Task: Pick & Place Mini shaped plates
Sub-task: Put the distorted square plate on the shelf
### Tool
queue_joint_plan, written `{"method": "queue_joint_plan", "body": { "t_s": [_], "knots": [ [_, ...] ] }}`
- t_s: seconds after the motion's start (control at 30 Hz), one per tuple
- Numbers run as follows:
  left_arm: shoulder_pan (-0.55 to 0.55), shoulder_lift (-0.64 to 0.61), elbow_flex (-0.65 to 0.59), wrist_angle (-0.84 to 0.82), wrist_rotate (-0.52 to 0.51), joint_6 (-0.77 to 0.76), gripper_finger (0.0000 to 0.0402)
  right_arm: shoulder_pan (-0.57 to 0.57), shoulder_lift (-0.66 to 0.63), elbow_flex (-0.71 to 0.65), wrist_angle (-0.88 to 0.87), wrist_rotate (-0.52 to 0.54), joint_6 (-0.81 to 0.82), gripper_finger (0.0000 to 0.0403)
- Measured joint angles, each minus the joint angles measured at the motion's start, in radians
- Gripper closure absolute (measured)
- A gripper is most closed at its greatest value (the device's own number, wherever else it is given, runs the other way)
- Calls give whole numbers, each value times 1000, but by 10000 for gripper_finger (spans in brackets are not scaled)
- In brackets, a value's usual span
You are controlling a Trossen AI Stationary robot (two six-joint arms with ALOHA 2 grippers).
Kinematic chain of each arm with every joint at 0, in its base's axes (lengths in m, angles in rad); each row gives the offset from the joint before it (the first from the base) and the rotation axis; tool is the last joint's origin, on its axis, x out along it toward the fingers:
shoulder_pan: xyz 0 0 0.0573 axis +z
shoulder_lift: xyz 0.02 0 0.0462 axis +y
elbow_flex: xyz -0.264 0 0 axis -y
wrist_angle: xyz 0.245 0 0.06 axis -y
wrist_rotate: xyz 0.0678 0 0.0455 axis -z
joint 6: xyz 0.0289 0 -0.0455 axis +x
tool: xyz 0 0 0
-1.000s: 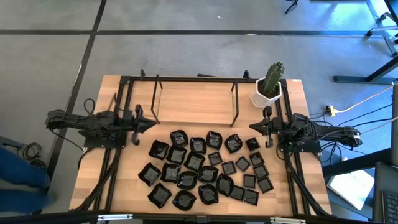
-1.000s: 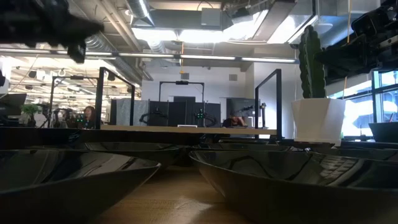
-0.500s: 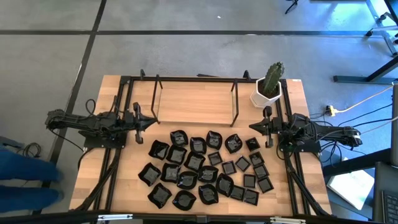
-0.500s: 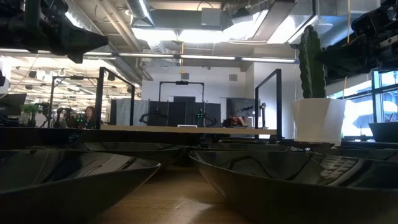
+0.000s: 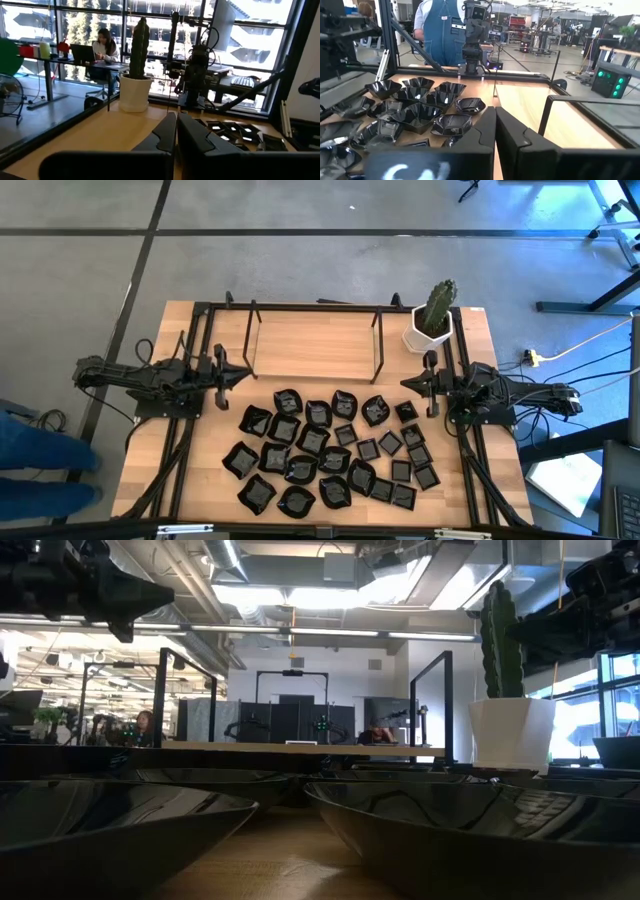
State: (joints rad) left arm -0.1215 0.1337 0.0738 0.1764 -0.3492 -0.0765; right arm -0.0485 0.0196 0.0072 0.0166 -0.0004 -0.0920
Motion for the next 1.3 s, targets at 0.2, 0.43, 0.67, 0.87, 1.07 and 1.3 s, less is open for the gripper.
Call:
{"method": "queue_joint_plan", "body": {
  "t_s": [0.2, 0.43, 0.67, 0.87, 1.07, 1.3],
  "knots": [
    [0, 6, 0, -65, 4, 54, 395, 0, 0, 0, 0, 0, -20, 395],
    [-44, 137, 55, -128, -47, -15, 399, 0, 0, 0, 0, 0, -21, 395],
    [-166, 425, 285, -375, -164, -123, 399, 0, 0, 0, 0, -1, -19, 395],
    [-218, 690, 506, -667, -104, -157, 394, 0, 0, 0, 0, -3, 11, 395],
    [-219, 871, 643, -822, 28, -256, 345, 0, 0, 0, 0, -18, 10, 395],
    [-261, 1020, 674, -849, 164, -330, 258, 0, 0, 0, 0, -27, 2, 395]
  ]
}}
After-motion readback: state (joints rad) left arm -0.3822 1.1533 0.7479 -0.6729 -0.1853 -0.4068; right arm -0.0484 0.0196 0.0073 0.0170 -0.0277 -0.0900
